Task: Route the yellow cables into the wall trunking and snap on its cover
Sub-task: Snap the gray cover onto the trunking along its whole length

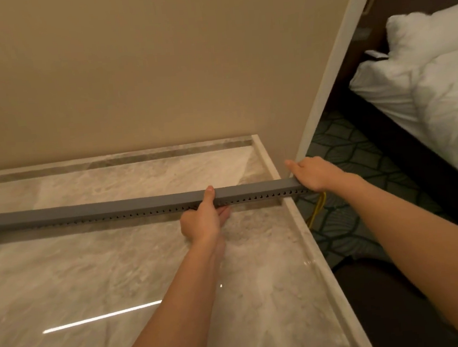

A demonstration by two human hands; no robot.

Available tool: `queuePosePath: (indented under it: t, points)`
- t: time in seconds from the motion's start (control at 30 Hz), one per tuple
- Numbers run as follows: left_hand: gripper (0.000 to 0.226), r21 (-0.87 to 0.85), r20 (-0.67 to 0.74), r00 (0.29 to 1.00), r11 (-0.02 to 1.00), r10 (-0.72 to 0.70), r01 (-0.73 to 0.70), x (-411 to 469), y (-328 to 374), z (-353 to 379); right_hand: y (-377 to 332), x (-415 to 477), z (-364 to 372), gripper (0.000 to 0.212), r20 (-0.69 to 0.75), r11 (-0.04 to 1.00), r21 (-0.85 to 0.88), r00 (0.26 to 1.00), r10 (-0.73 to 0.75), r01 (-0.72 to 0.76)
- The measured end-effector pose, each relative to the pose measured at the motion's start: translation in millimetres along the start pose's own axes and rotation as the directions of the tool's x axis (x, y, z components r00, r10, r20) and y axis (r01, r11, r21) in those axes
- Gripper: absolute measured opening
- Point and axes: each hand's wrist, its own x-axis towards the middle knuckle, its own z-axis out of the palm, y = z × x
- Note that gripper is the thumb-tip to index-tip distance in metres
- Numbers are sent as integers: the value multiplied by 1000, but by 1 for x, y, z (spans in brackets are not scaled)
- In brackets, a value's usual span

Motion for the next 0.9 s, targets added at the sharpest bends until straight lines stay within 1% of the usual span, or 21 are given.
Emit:
queuePosePath:
  t: [0.03,0.13,0.23,0.3,0.37,0.43,0.53,0.6,0.67,0.73,0.77,0.8,0.83,0.87,0.9]
  points:
    - [25,1,0,1000,1000,3,-3,-1,0,0,0,1,1,63,22,1000,-19,1000,-1,2]
    - [27,-4,1,1000,1000,14,-14,-2,1,0,-3,6,1,63,13,1000,-3,1000,9,-9]
    - [24,3,14,1000,1000,20,-21,-4,3,-1,-9,9,4,70,105,1000,8,994,26,-27]
    - [21,13,7,1000,1000,24,-25,-5,3,0,-11,9,6,72,126,1000,-8,992,28,-28]
    - [19,9,18,999,1000,27,-27,-6,5,0,-10,9,9,69,85,997,-80,996,-7,14]
    - [22,5,47,998,1000,31,-31,-8,6,-1,-8,8,13,60,-6,982,-172,997,-75,73]
    - [25,22,81,995,998,51,-53,-9,6,-1,-6,4,18,52,-109,975,-199,986,-122,99]
    - [24,39,95,993,997,68,-73,-9,6,-1,-5,4,19,50,-116,971,-207,983,-143,117]
    - [22,83,122,991,994,57,-68,-9,9,-3,-6,5,19,47,-93,962,-230,981,-171,146]
    - [30,215,124,992,975,30,-56,-9,13,-7,-6,4,17,45,-94,960,-231,978,-186,161]
    - [38,337,115,993,939,22,-60,-10,16,-9,-6,3,17,44,-92,959,-231,978,-190,164]
    - [48,483,116,993,872,23,-76,-11,20,-12,-6,3,17,43,-84,955,-241,976,-200,175]
    - [56,627,133,991,772,28,-106,-13,25,-13,-6,3,16,41,-75,948,-251,973,-219,194]
    - [61,755,162,986,639,38,-149,-14,30,-14,-6,2,16,40,-66,946,-253,972,-224,201]
    - [61,853,190,979,481,77,-204,-15,35,-11,-6,3,16,39,-63,945,-251,970,-233,211]
